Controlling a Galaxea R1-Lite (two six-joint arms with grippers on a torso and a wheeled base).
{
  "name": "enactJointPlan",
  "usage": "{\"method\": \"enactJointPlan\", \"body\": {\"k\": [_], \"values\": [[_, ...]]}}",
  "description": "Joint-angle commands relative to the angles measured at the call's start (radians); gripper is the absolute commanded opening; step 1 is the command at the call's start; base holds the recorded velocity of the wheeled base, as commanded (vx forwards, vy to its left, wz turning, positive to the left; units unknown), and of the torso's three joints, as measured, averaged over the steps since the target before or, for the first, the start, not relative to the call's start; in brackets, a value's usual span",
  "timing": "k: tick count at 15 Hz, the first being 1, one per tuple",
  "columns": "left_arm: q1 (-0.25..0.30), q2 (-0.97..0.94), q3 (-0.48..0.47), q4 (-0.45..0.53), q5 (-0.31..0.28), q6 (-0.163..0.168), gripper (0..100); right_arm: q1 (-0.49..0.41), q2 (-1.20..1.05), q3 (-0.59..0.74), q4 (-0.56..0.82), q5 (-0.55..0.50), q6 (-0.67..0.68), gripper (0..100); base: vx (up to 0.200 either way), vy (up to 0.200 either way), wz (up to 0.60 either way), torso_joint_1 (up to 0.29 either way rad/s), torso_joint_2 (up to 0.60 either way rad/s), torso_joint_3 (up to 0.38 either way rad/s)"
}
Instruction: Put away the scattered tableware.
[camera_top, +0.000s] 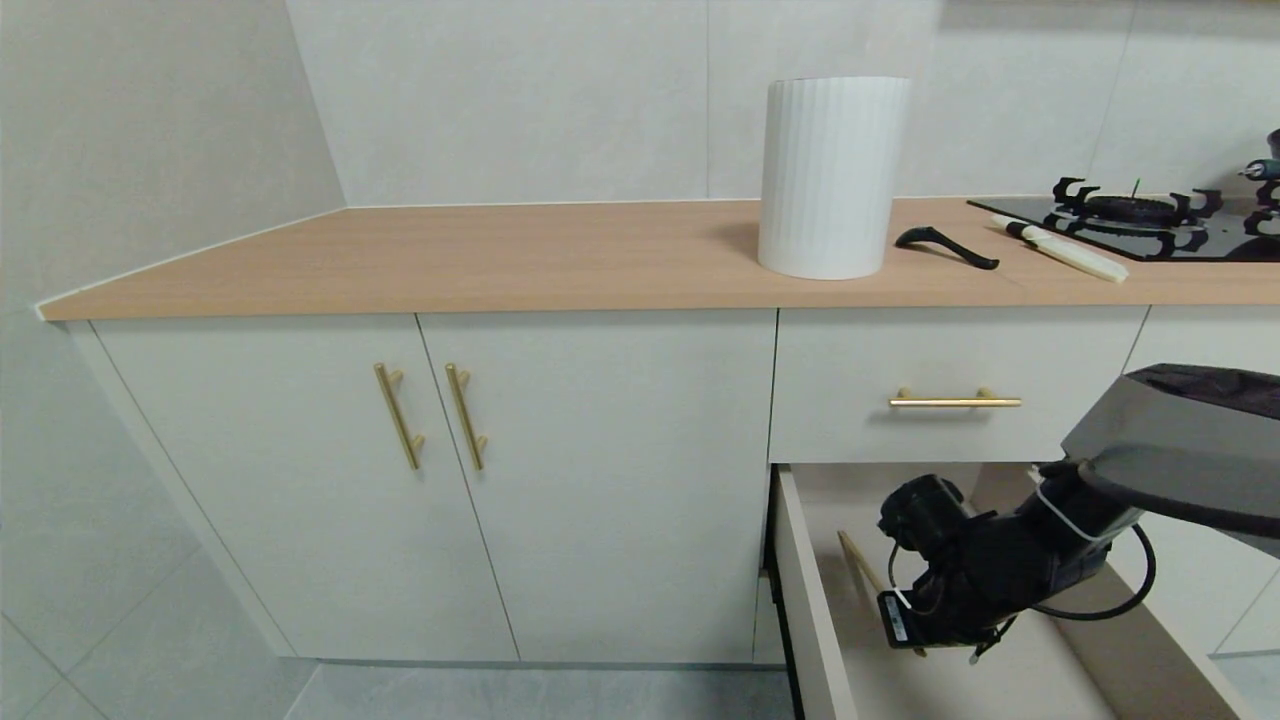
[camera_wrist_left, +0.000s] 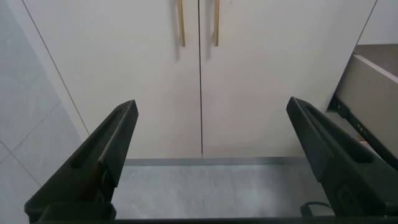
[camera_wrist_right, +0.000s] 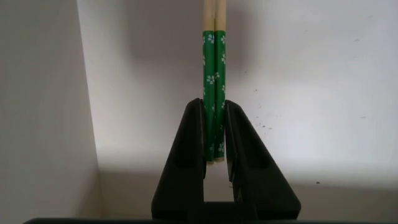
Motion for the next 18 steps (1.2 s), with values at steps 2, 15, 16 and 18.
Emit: {"method": "enactJointPlan", "body": {"k": [2,15,16,18], "values": [[0.0,0.0,0.0,0.0,0.0,0.0,100,0.001,0.016,-0.001,-0.001,0.0,0.0,0,0.0,0.0,0.0,0.0,0.0,0.0],[0.0,0.0,0.0,0.0,0.0,0.0,100,-0.009,-0.185,0.057,-0.015,0.032,0.0,100,0.0,0.0,0.0,0.0,0.0,0.0],[0.0,0.0,0.0,0.0,0.0,0.0,100,-0.016,-0.261,0.069,-0.006,0.041,-0.001,100,0.0,0.0,0.0,0.0,0.0,0.0],[0.0,0.0,0.0,0.0,0.0,0.0,100,-0.033,-0.39,0.074,0.042,0.043,-0.006,100,0.0,0.0,0.0,0.0,0.0,0.0]]}}
